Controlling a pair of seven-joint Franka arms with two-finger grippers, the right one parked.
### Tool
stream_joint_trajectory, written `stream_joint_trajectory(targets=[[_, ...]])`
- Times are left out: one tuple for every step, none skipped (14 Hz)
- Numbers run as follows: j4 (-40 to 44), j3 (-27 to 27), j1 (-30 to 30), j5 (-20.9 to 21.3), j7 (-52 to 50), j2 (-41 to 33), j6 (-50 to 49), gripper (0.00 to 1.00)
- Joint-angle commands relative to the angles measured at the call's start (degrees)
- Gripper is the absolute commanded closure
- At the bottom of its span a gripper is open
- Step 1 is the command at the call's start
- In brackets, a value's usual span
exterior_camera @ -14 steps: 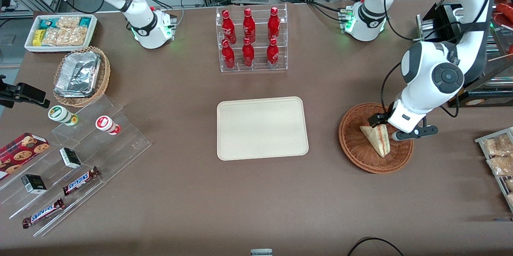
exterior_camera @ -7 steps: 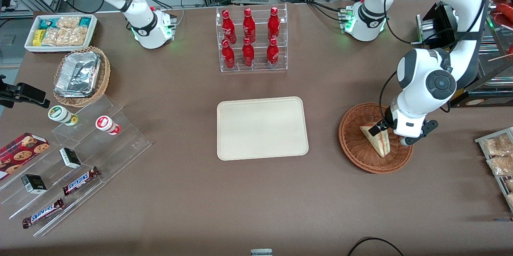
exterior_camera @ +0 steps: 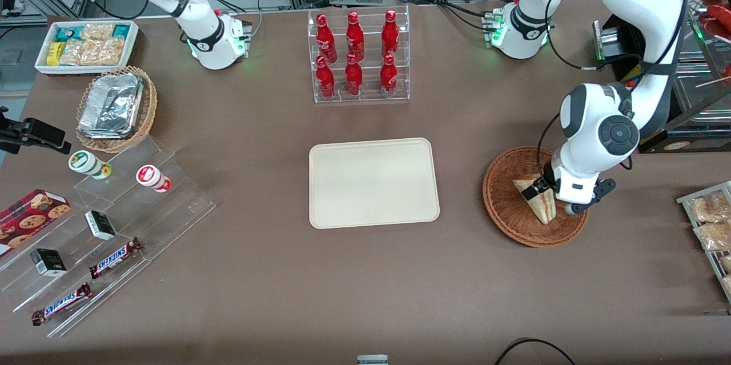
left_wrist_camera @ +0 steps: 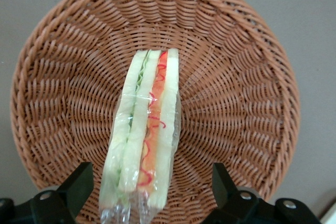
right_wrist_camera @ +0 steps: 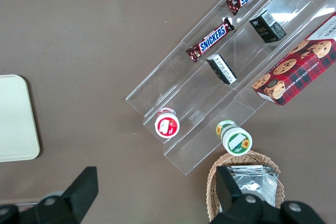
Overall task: Place sandwich from basket to tray
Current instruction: 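Lower the left gripper and close it on the sandwich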
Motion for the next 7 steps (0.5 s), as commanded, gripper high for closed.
stream_joint_trajectory(targets=[[0.25, 0.20, 0.11, -0.20, -0.60, 1.63, 1.10, 0.00], [0.25, 0.20, 0.11, -0.20, -0.60, 2.16, 1.10, 0.00], [0.17, 0.28, 0.11, -0.11, -0.51, 2.42, 1.01, 0.01], [0.17, 0.29, 0.11, -0.02, 0.01, 2.43, 0.84, 0.32], [-0.01, 0.29, 0.20, 0.24, 1.58, 2.25, 0.23, 0.80], [-0.01, 0.46, 0.20, 0.33, 3.86, 2.08, -0.48, 1.00], [-0.01, 0.55, 0.20, 0.33, 5.10, 1.81, -1.18, 1.00]])
